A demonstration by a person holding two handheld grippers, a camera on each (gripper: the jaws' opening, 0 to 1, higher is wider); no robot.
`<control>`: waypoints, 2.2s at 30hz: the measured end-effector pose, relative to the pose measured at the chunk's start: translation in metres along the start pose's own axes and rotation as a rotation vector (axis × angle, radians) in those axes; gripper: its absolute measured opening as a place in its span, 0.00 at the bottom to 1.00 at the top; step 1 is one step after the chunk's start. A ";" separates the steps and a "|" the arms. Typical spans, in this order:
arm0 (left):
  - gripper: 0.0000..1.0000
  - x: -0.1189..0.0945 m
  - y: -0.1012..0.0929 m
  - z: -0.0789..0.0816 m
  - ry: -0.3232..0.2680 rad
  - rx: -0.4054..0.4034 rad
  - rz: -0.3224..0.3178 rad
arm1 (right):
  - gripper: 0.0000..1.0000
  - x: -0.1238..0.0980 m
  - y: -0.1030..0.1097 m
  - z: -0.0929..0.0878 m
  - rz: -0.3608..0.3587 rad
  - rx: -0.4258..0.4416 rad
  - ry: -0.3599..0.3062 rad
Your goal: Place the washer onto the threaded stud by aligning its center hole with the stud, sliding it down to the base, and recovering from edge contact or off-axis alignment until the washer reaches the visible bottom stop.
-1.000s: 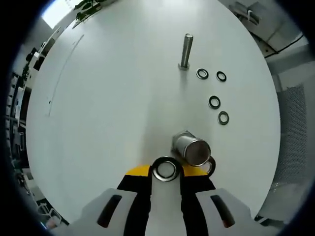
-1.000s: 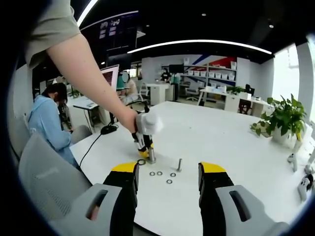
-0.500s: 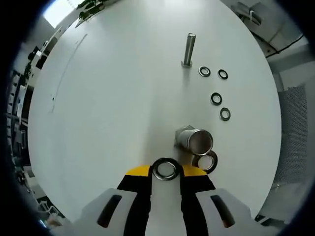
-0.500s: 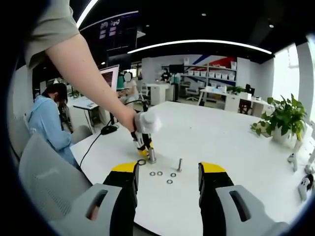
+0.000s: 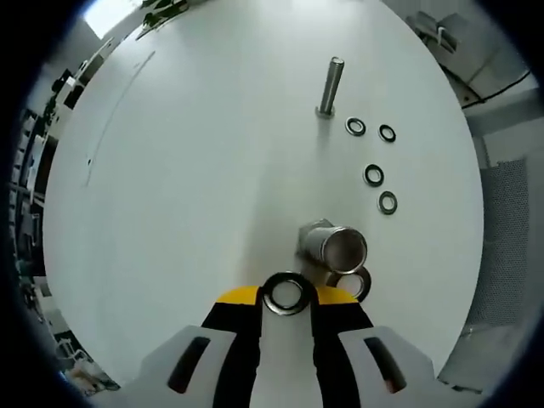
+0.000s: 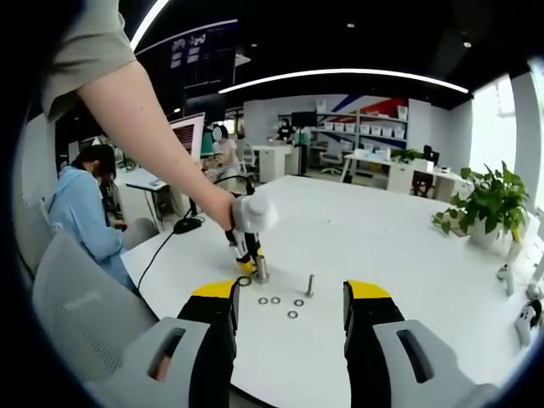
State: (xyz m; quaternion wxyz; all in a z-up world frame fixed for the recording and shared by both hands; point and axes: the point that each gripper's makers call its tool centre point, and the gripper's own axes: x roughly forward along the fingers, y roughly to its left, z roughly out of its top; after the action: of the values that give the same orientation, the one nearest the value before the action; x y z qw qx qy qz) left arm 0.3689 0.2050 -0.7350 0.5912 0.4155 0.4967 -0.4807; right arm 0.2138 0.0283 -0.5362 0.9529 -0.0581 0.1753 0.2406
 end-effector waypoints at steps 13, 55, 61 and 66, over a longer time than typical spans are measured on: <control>0.23 -0.001 0.001 -0.007 -0.001 -0.018 0.007 | 0.51 0.000 0.000 0.001 0.001 0.001 -0.005; 0.20 -0.002 0.001 -0.006 -0.029 -0.115 0.028 | 0.50 0.001 0.003 -0.001 0.018 -0.003 0.005; 0.19 -0.002 0.001 -0.006 -0.029 -0.110 0.028 | 0.50 0.000 0.002 -0.001 0.016 -0.003 0.004; 0.19 -0.001 0.002 -0.007 -0.038 -0.141 0.035 | 0.50 0.000 0.003 -0.001 0.017 -0.003 0.004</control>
State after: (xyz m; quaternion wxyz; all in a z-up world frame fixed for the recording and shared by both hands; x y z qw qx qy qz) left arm 0.3699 0.2128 -0.7347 0.6366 0.3722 0.5107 -0.4419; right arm 0.2125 0.0305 -0.5371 0.9505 -0.0587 0.1770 0.2487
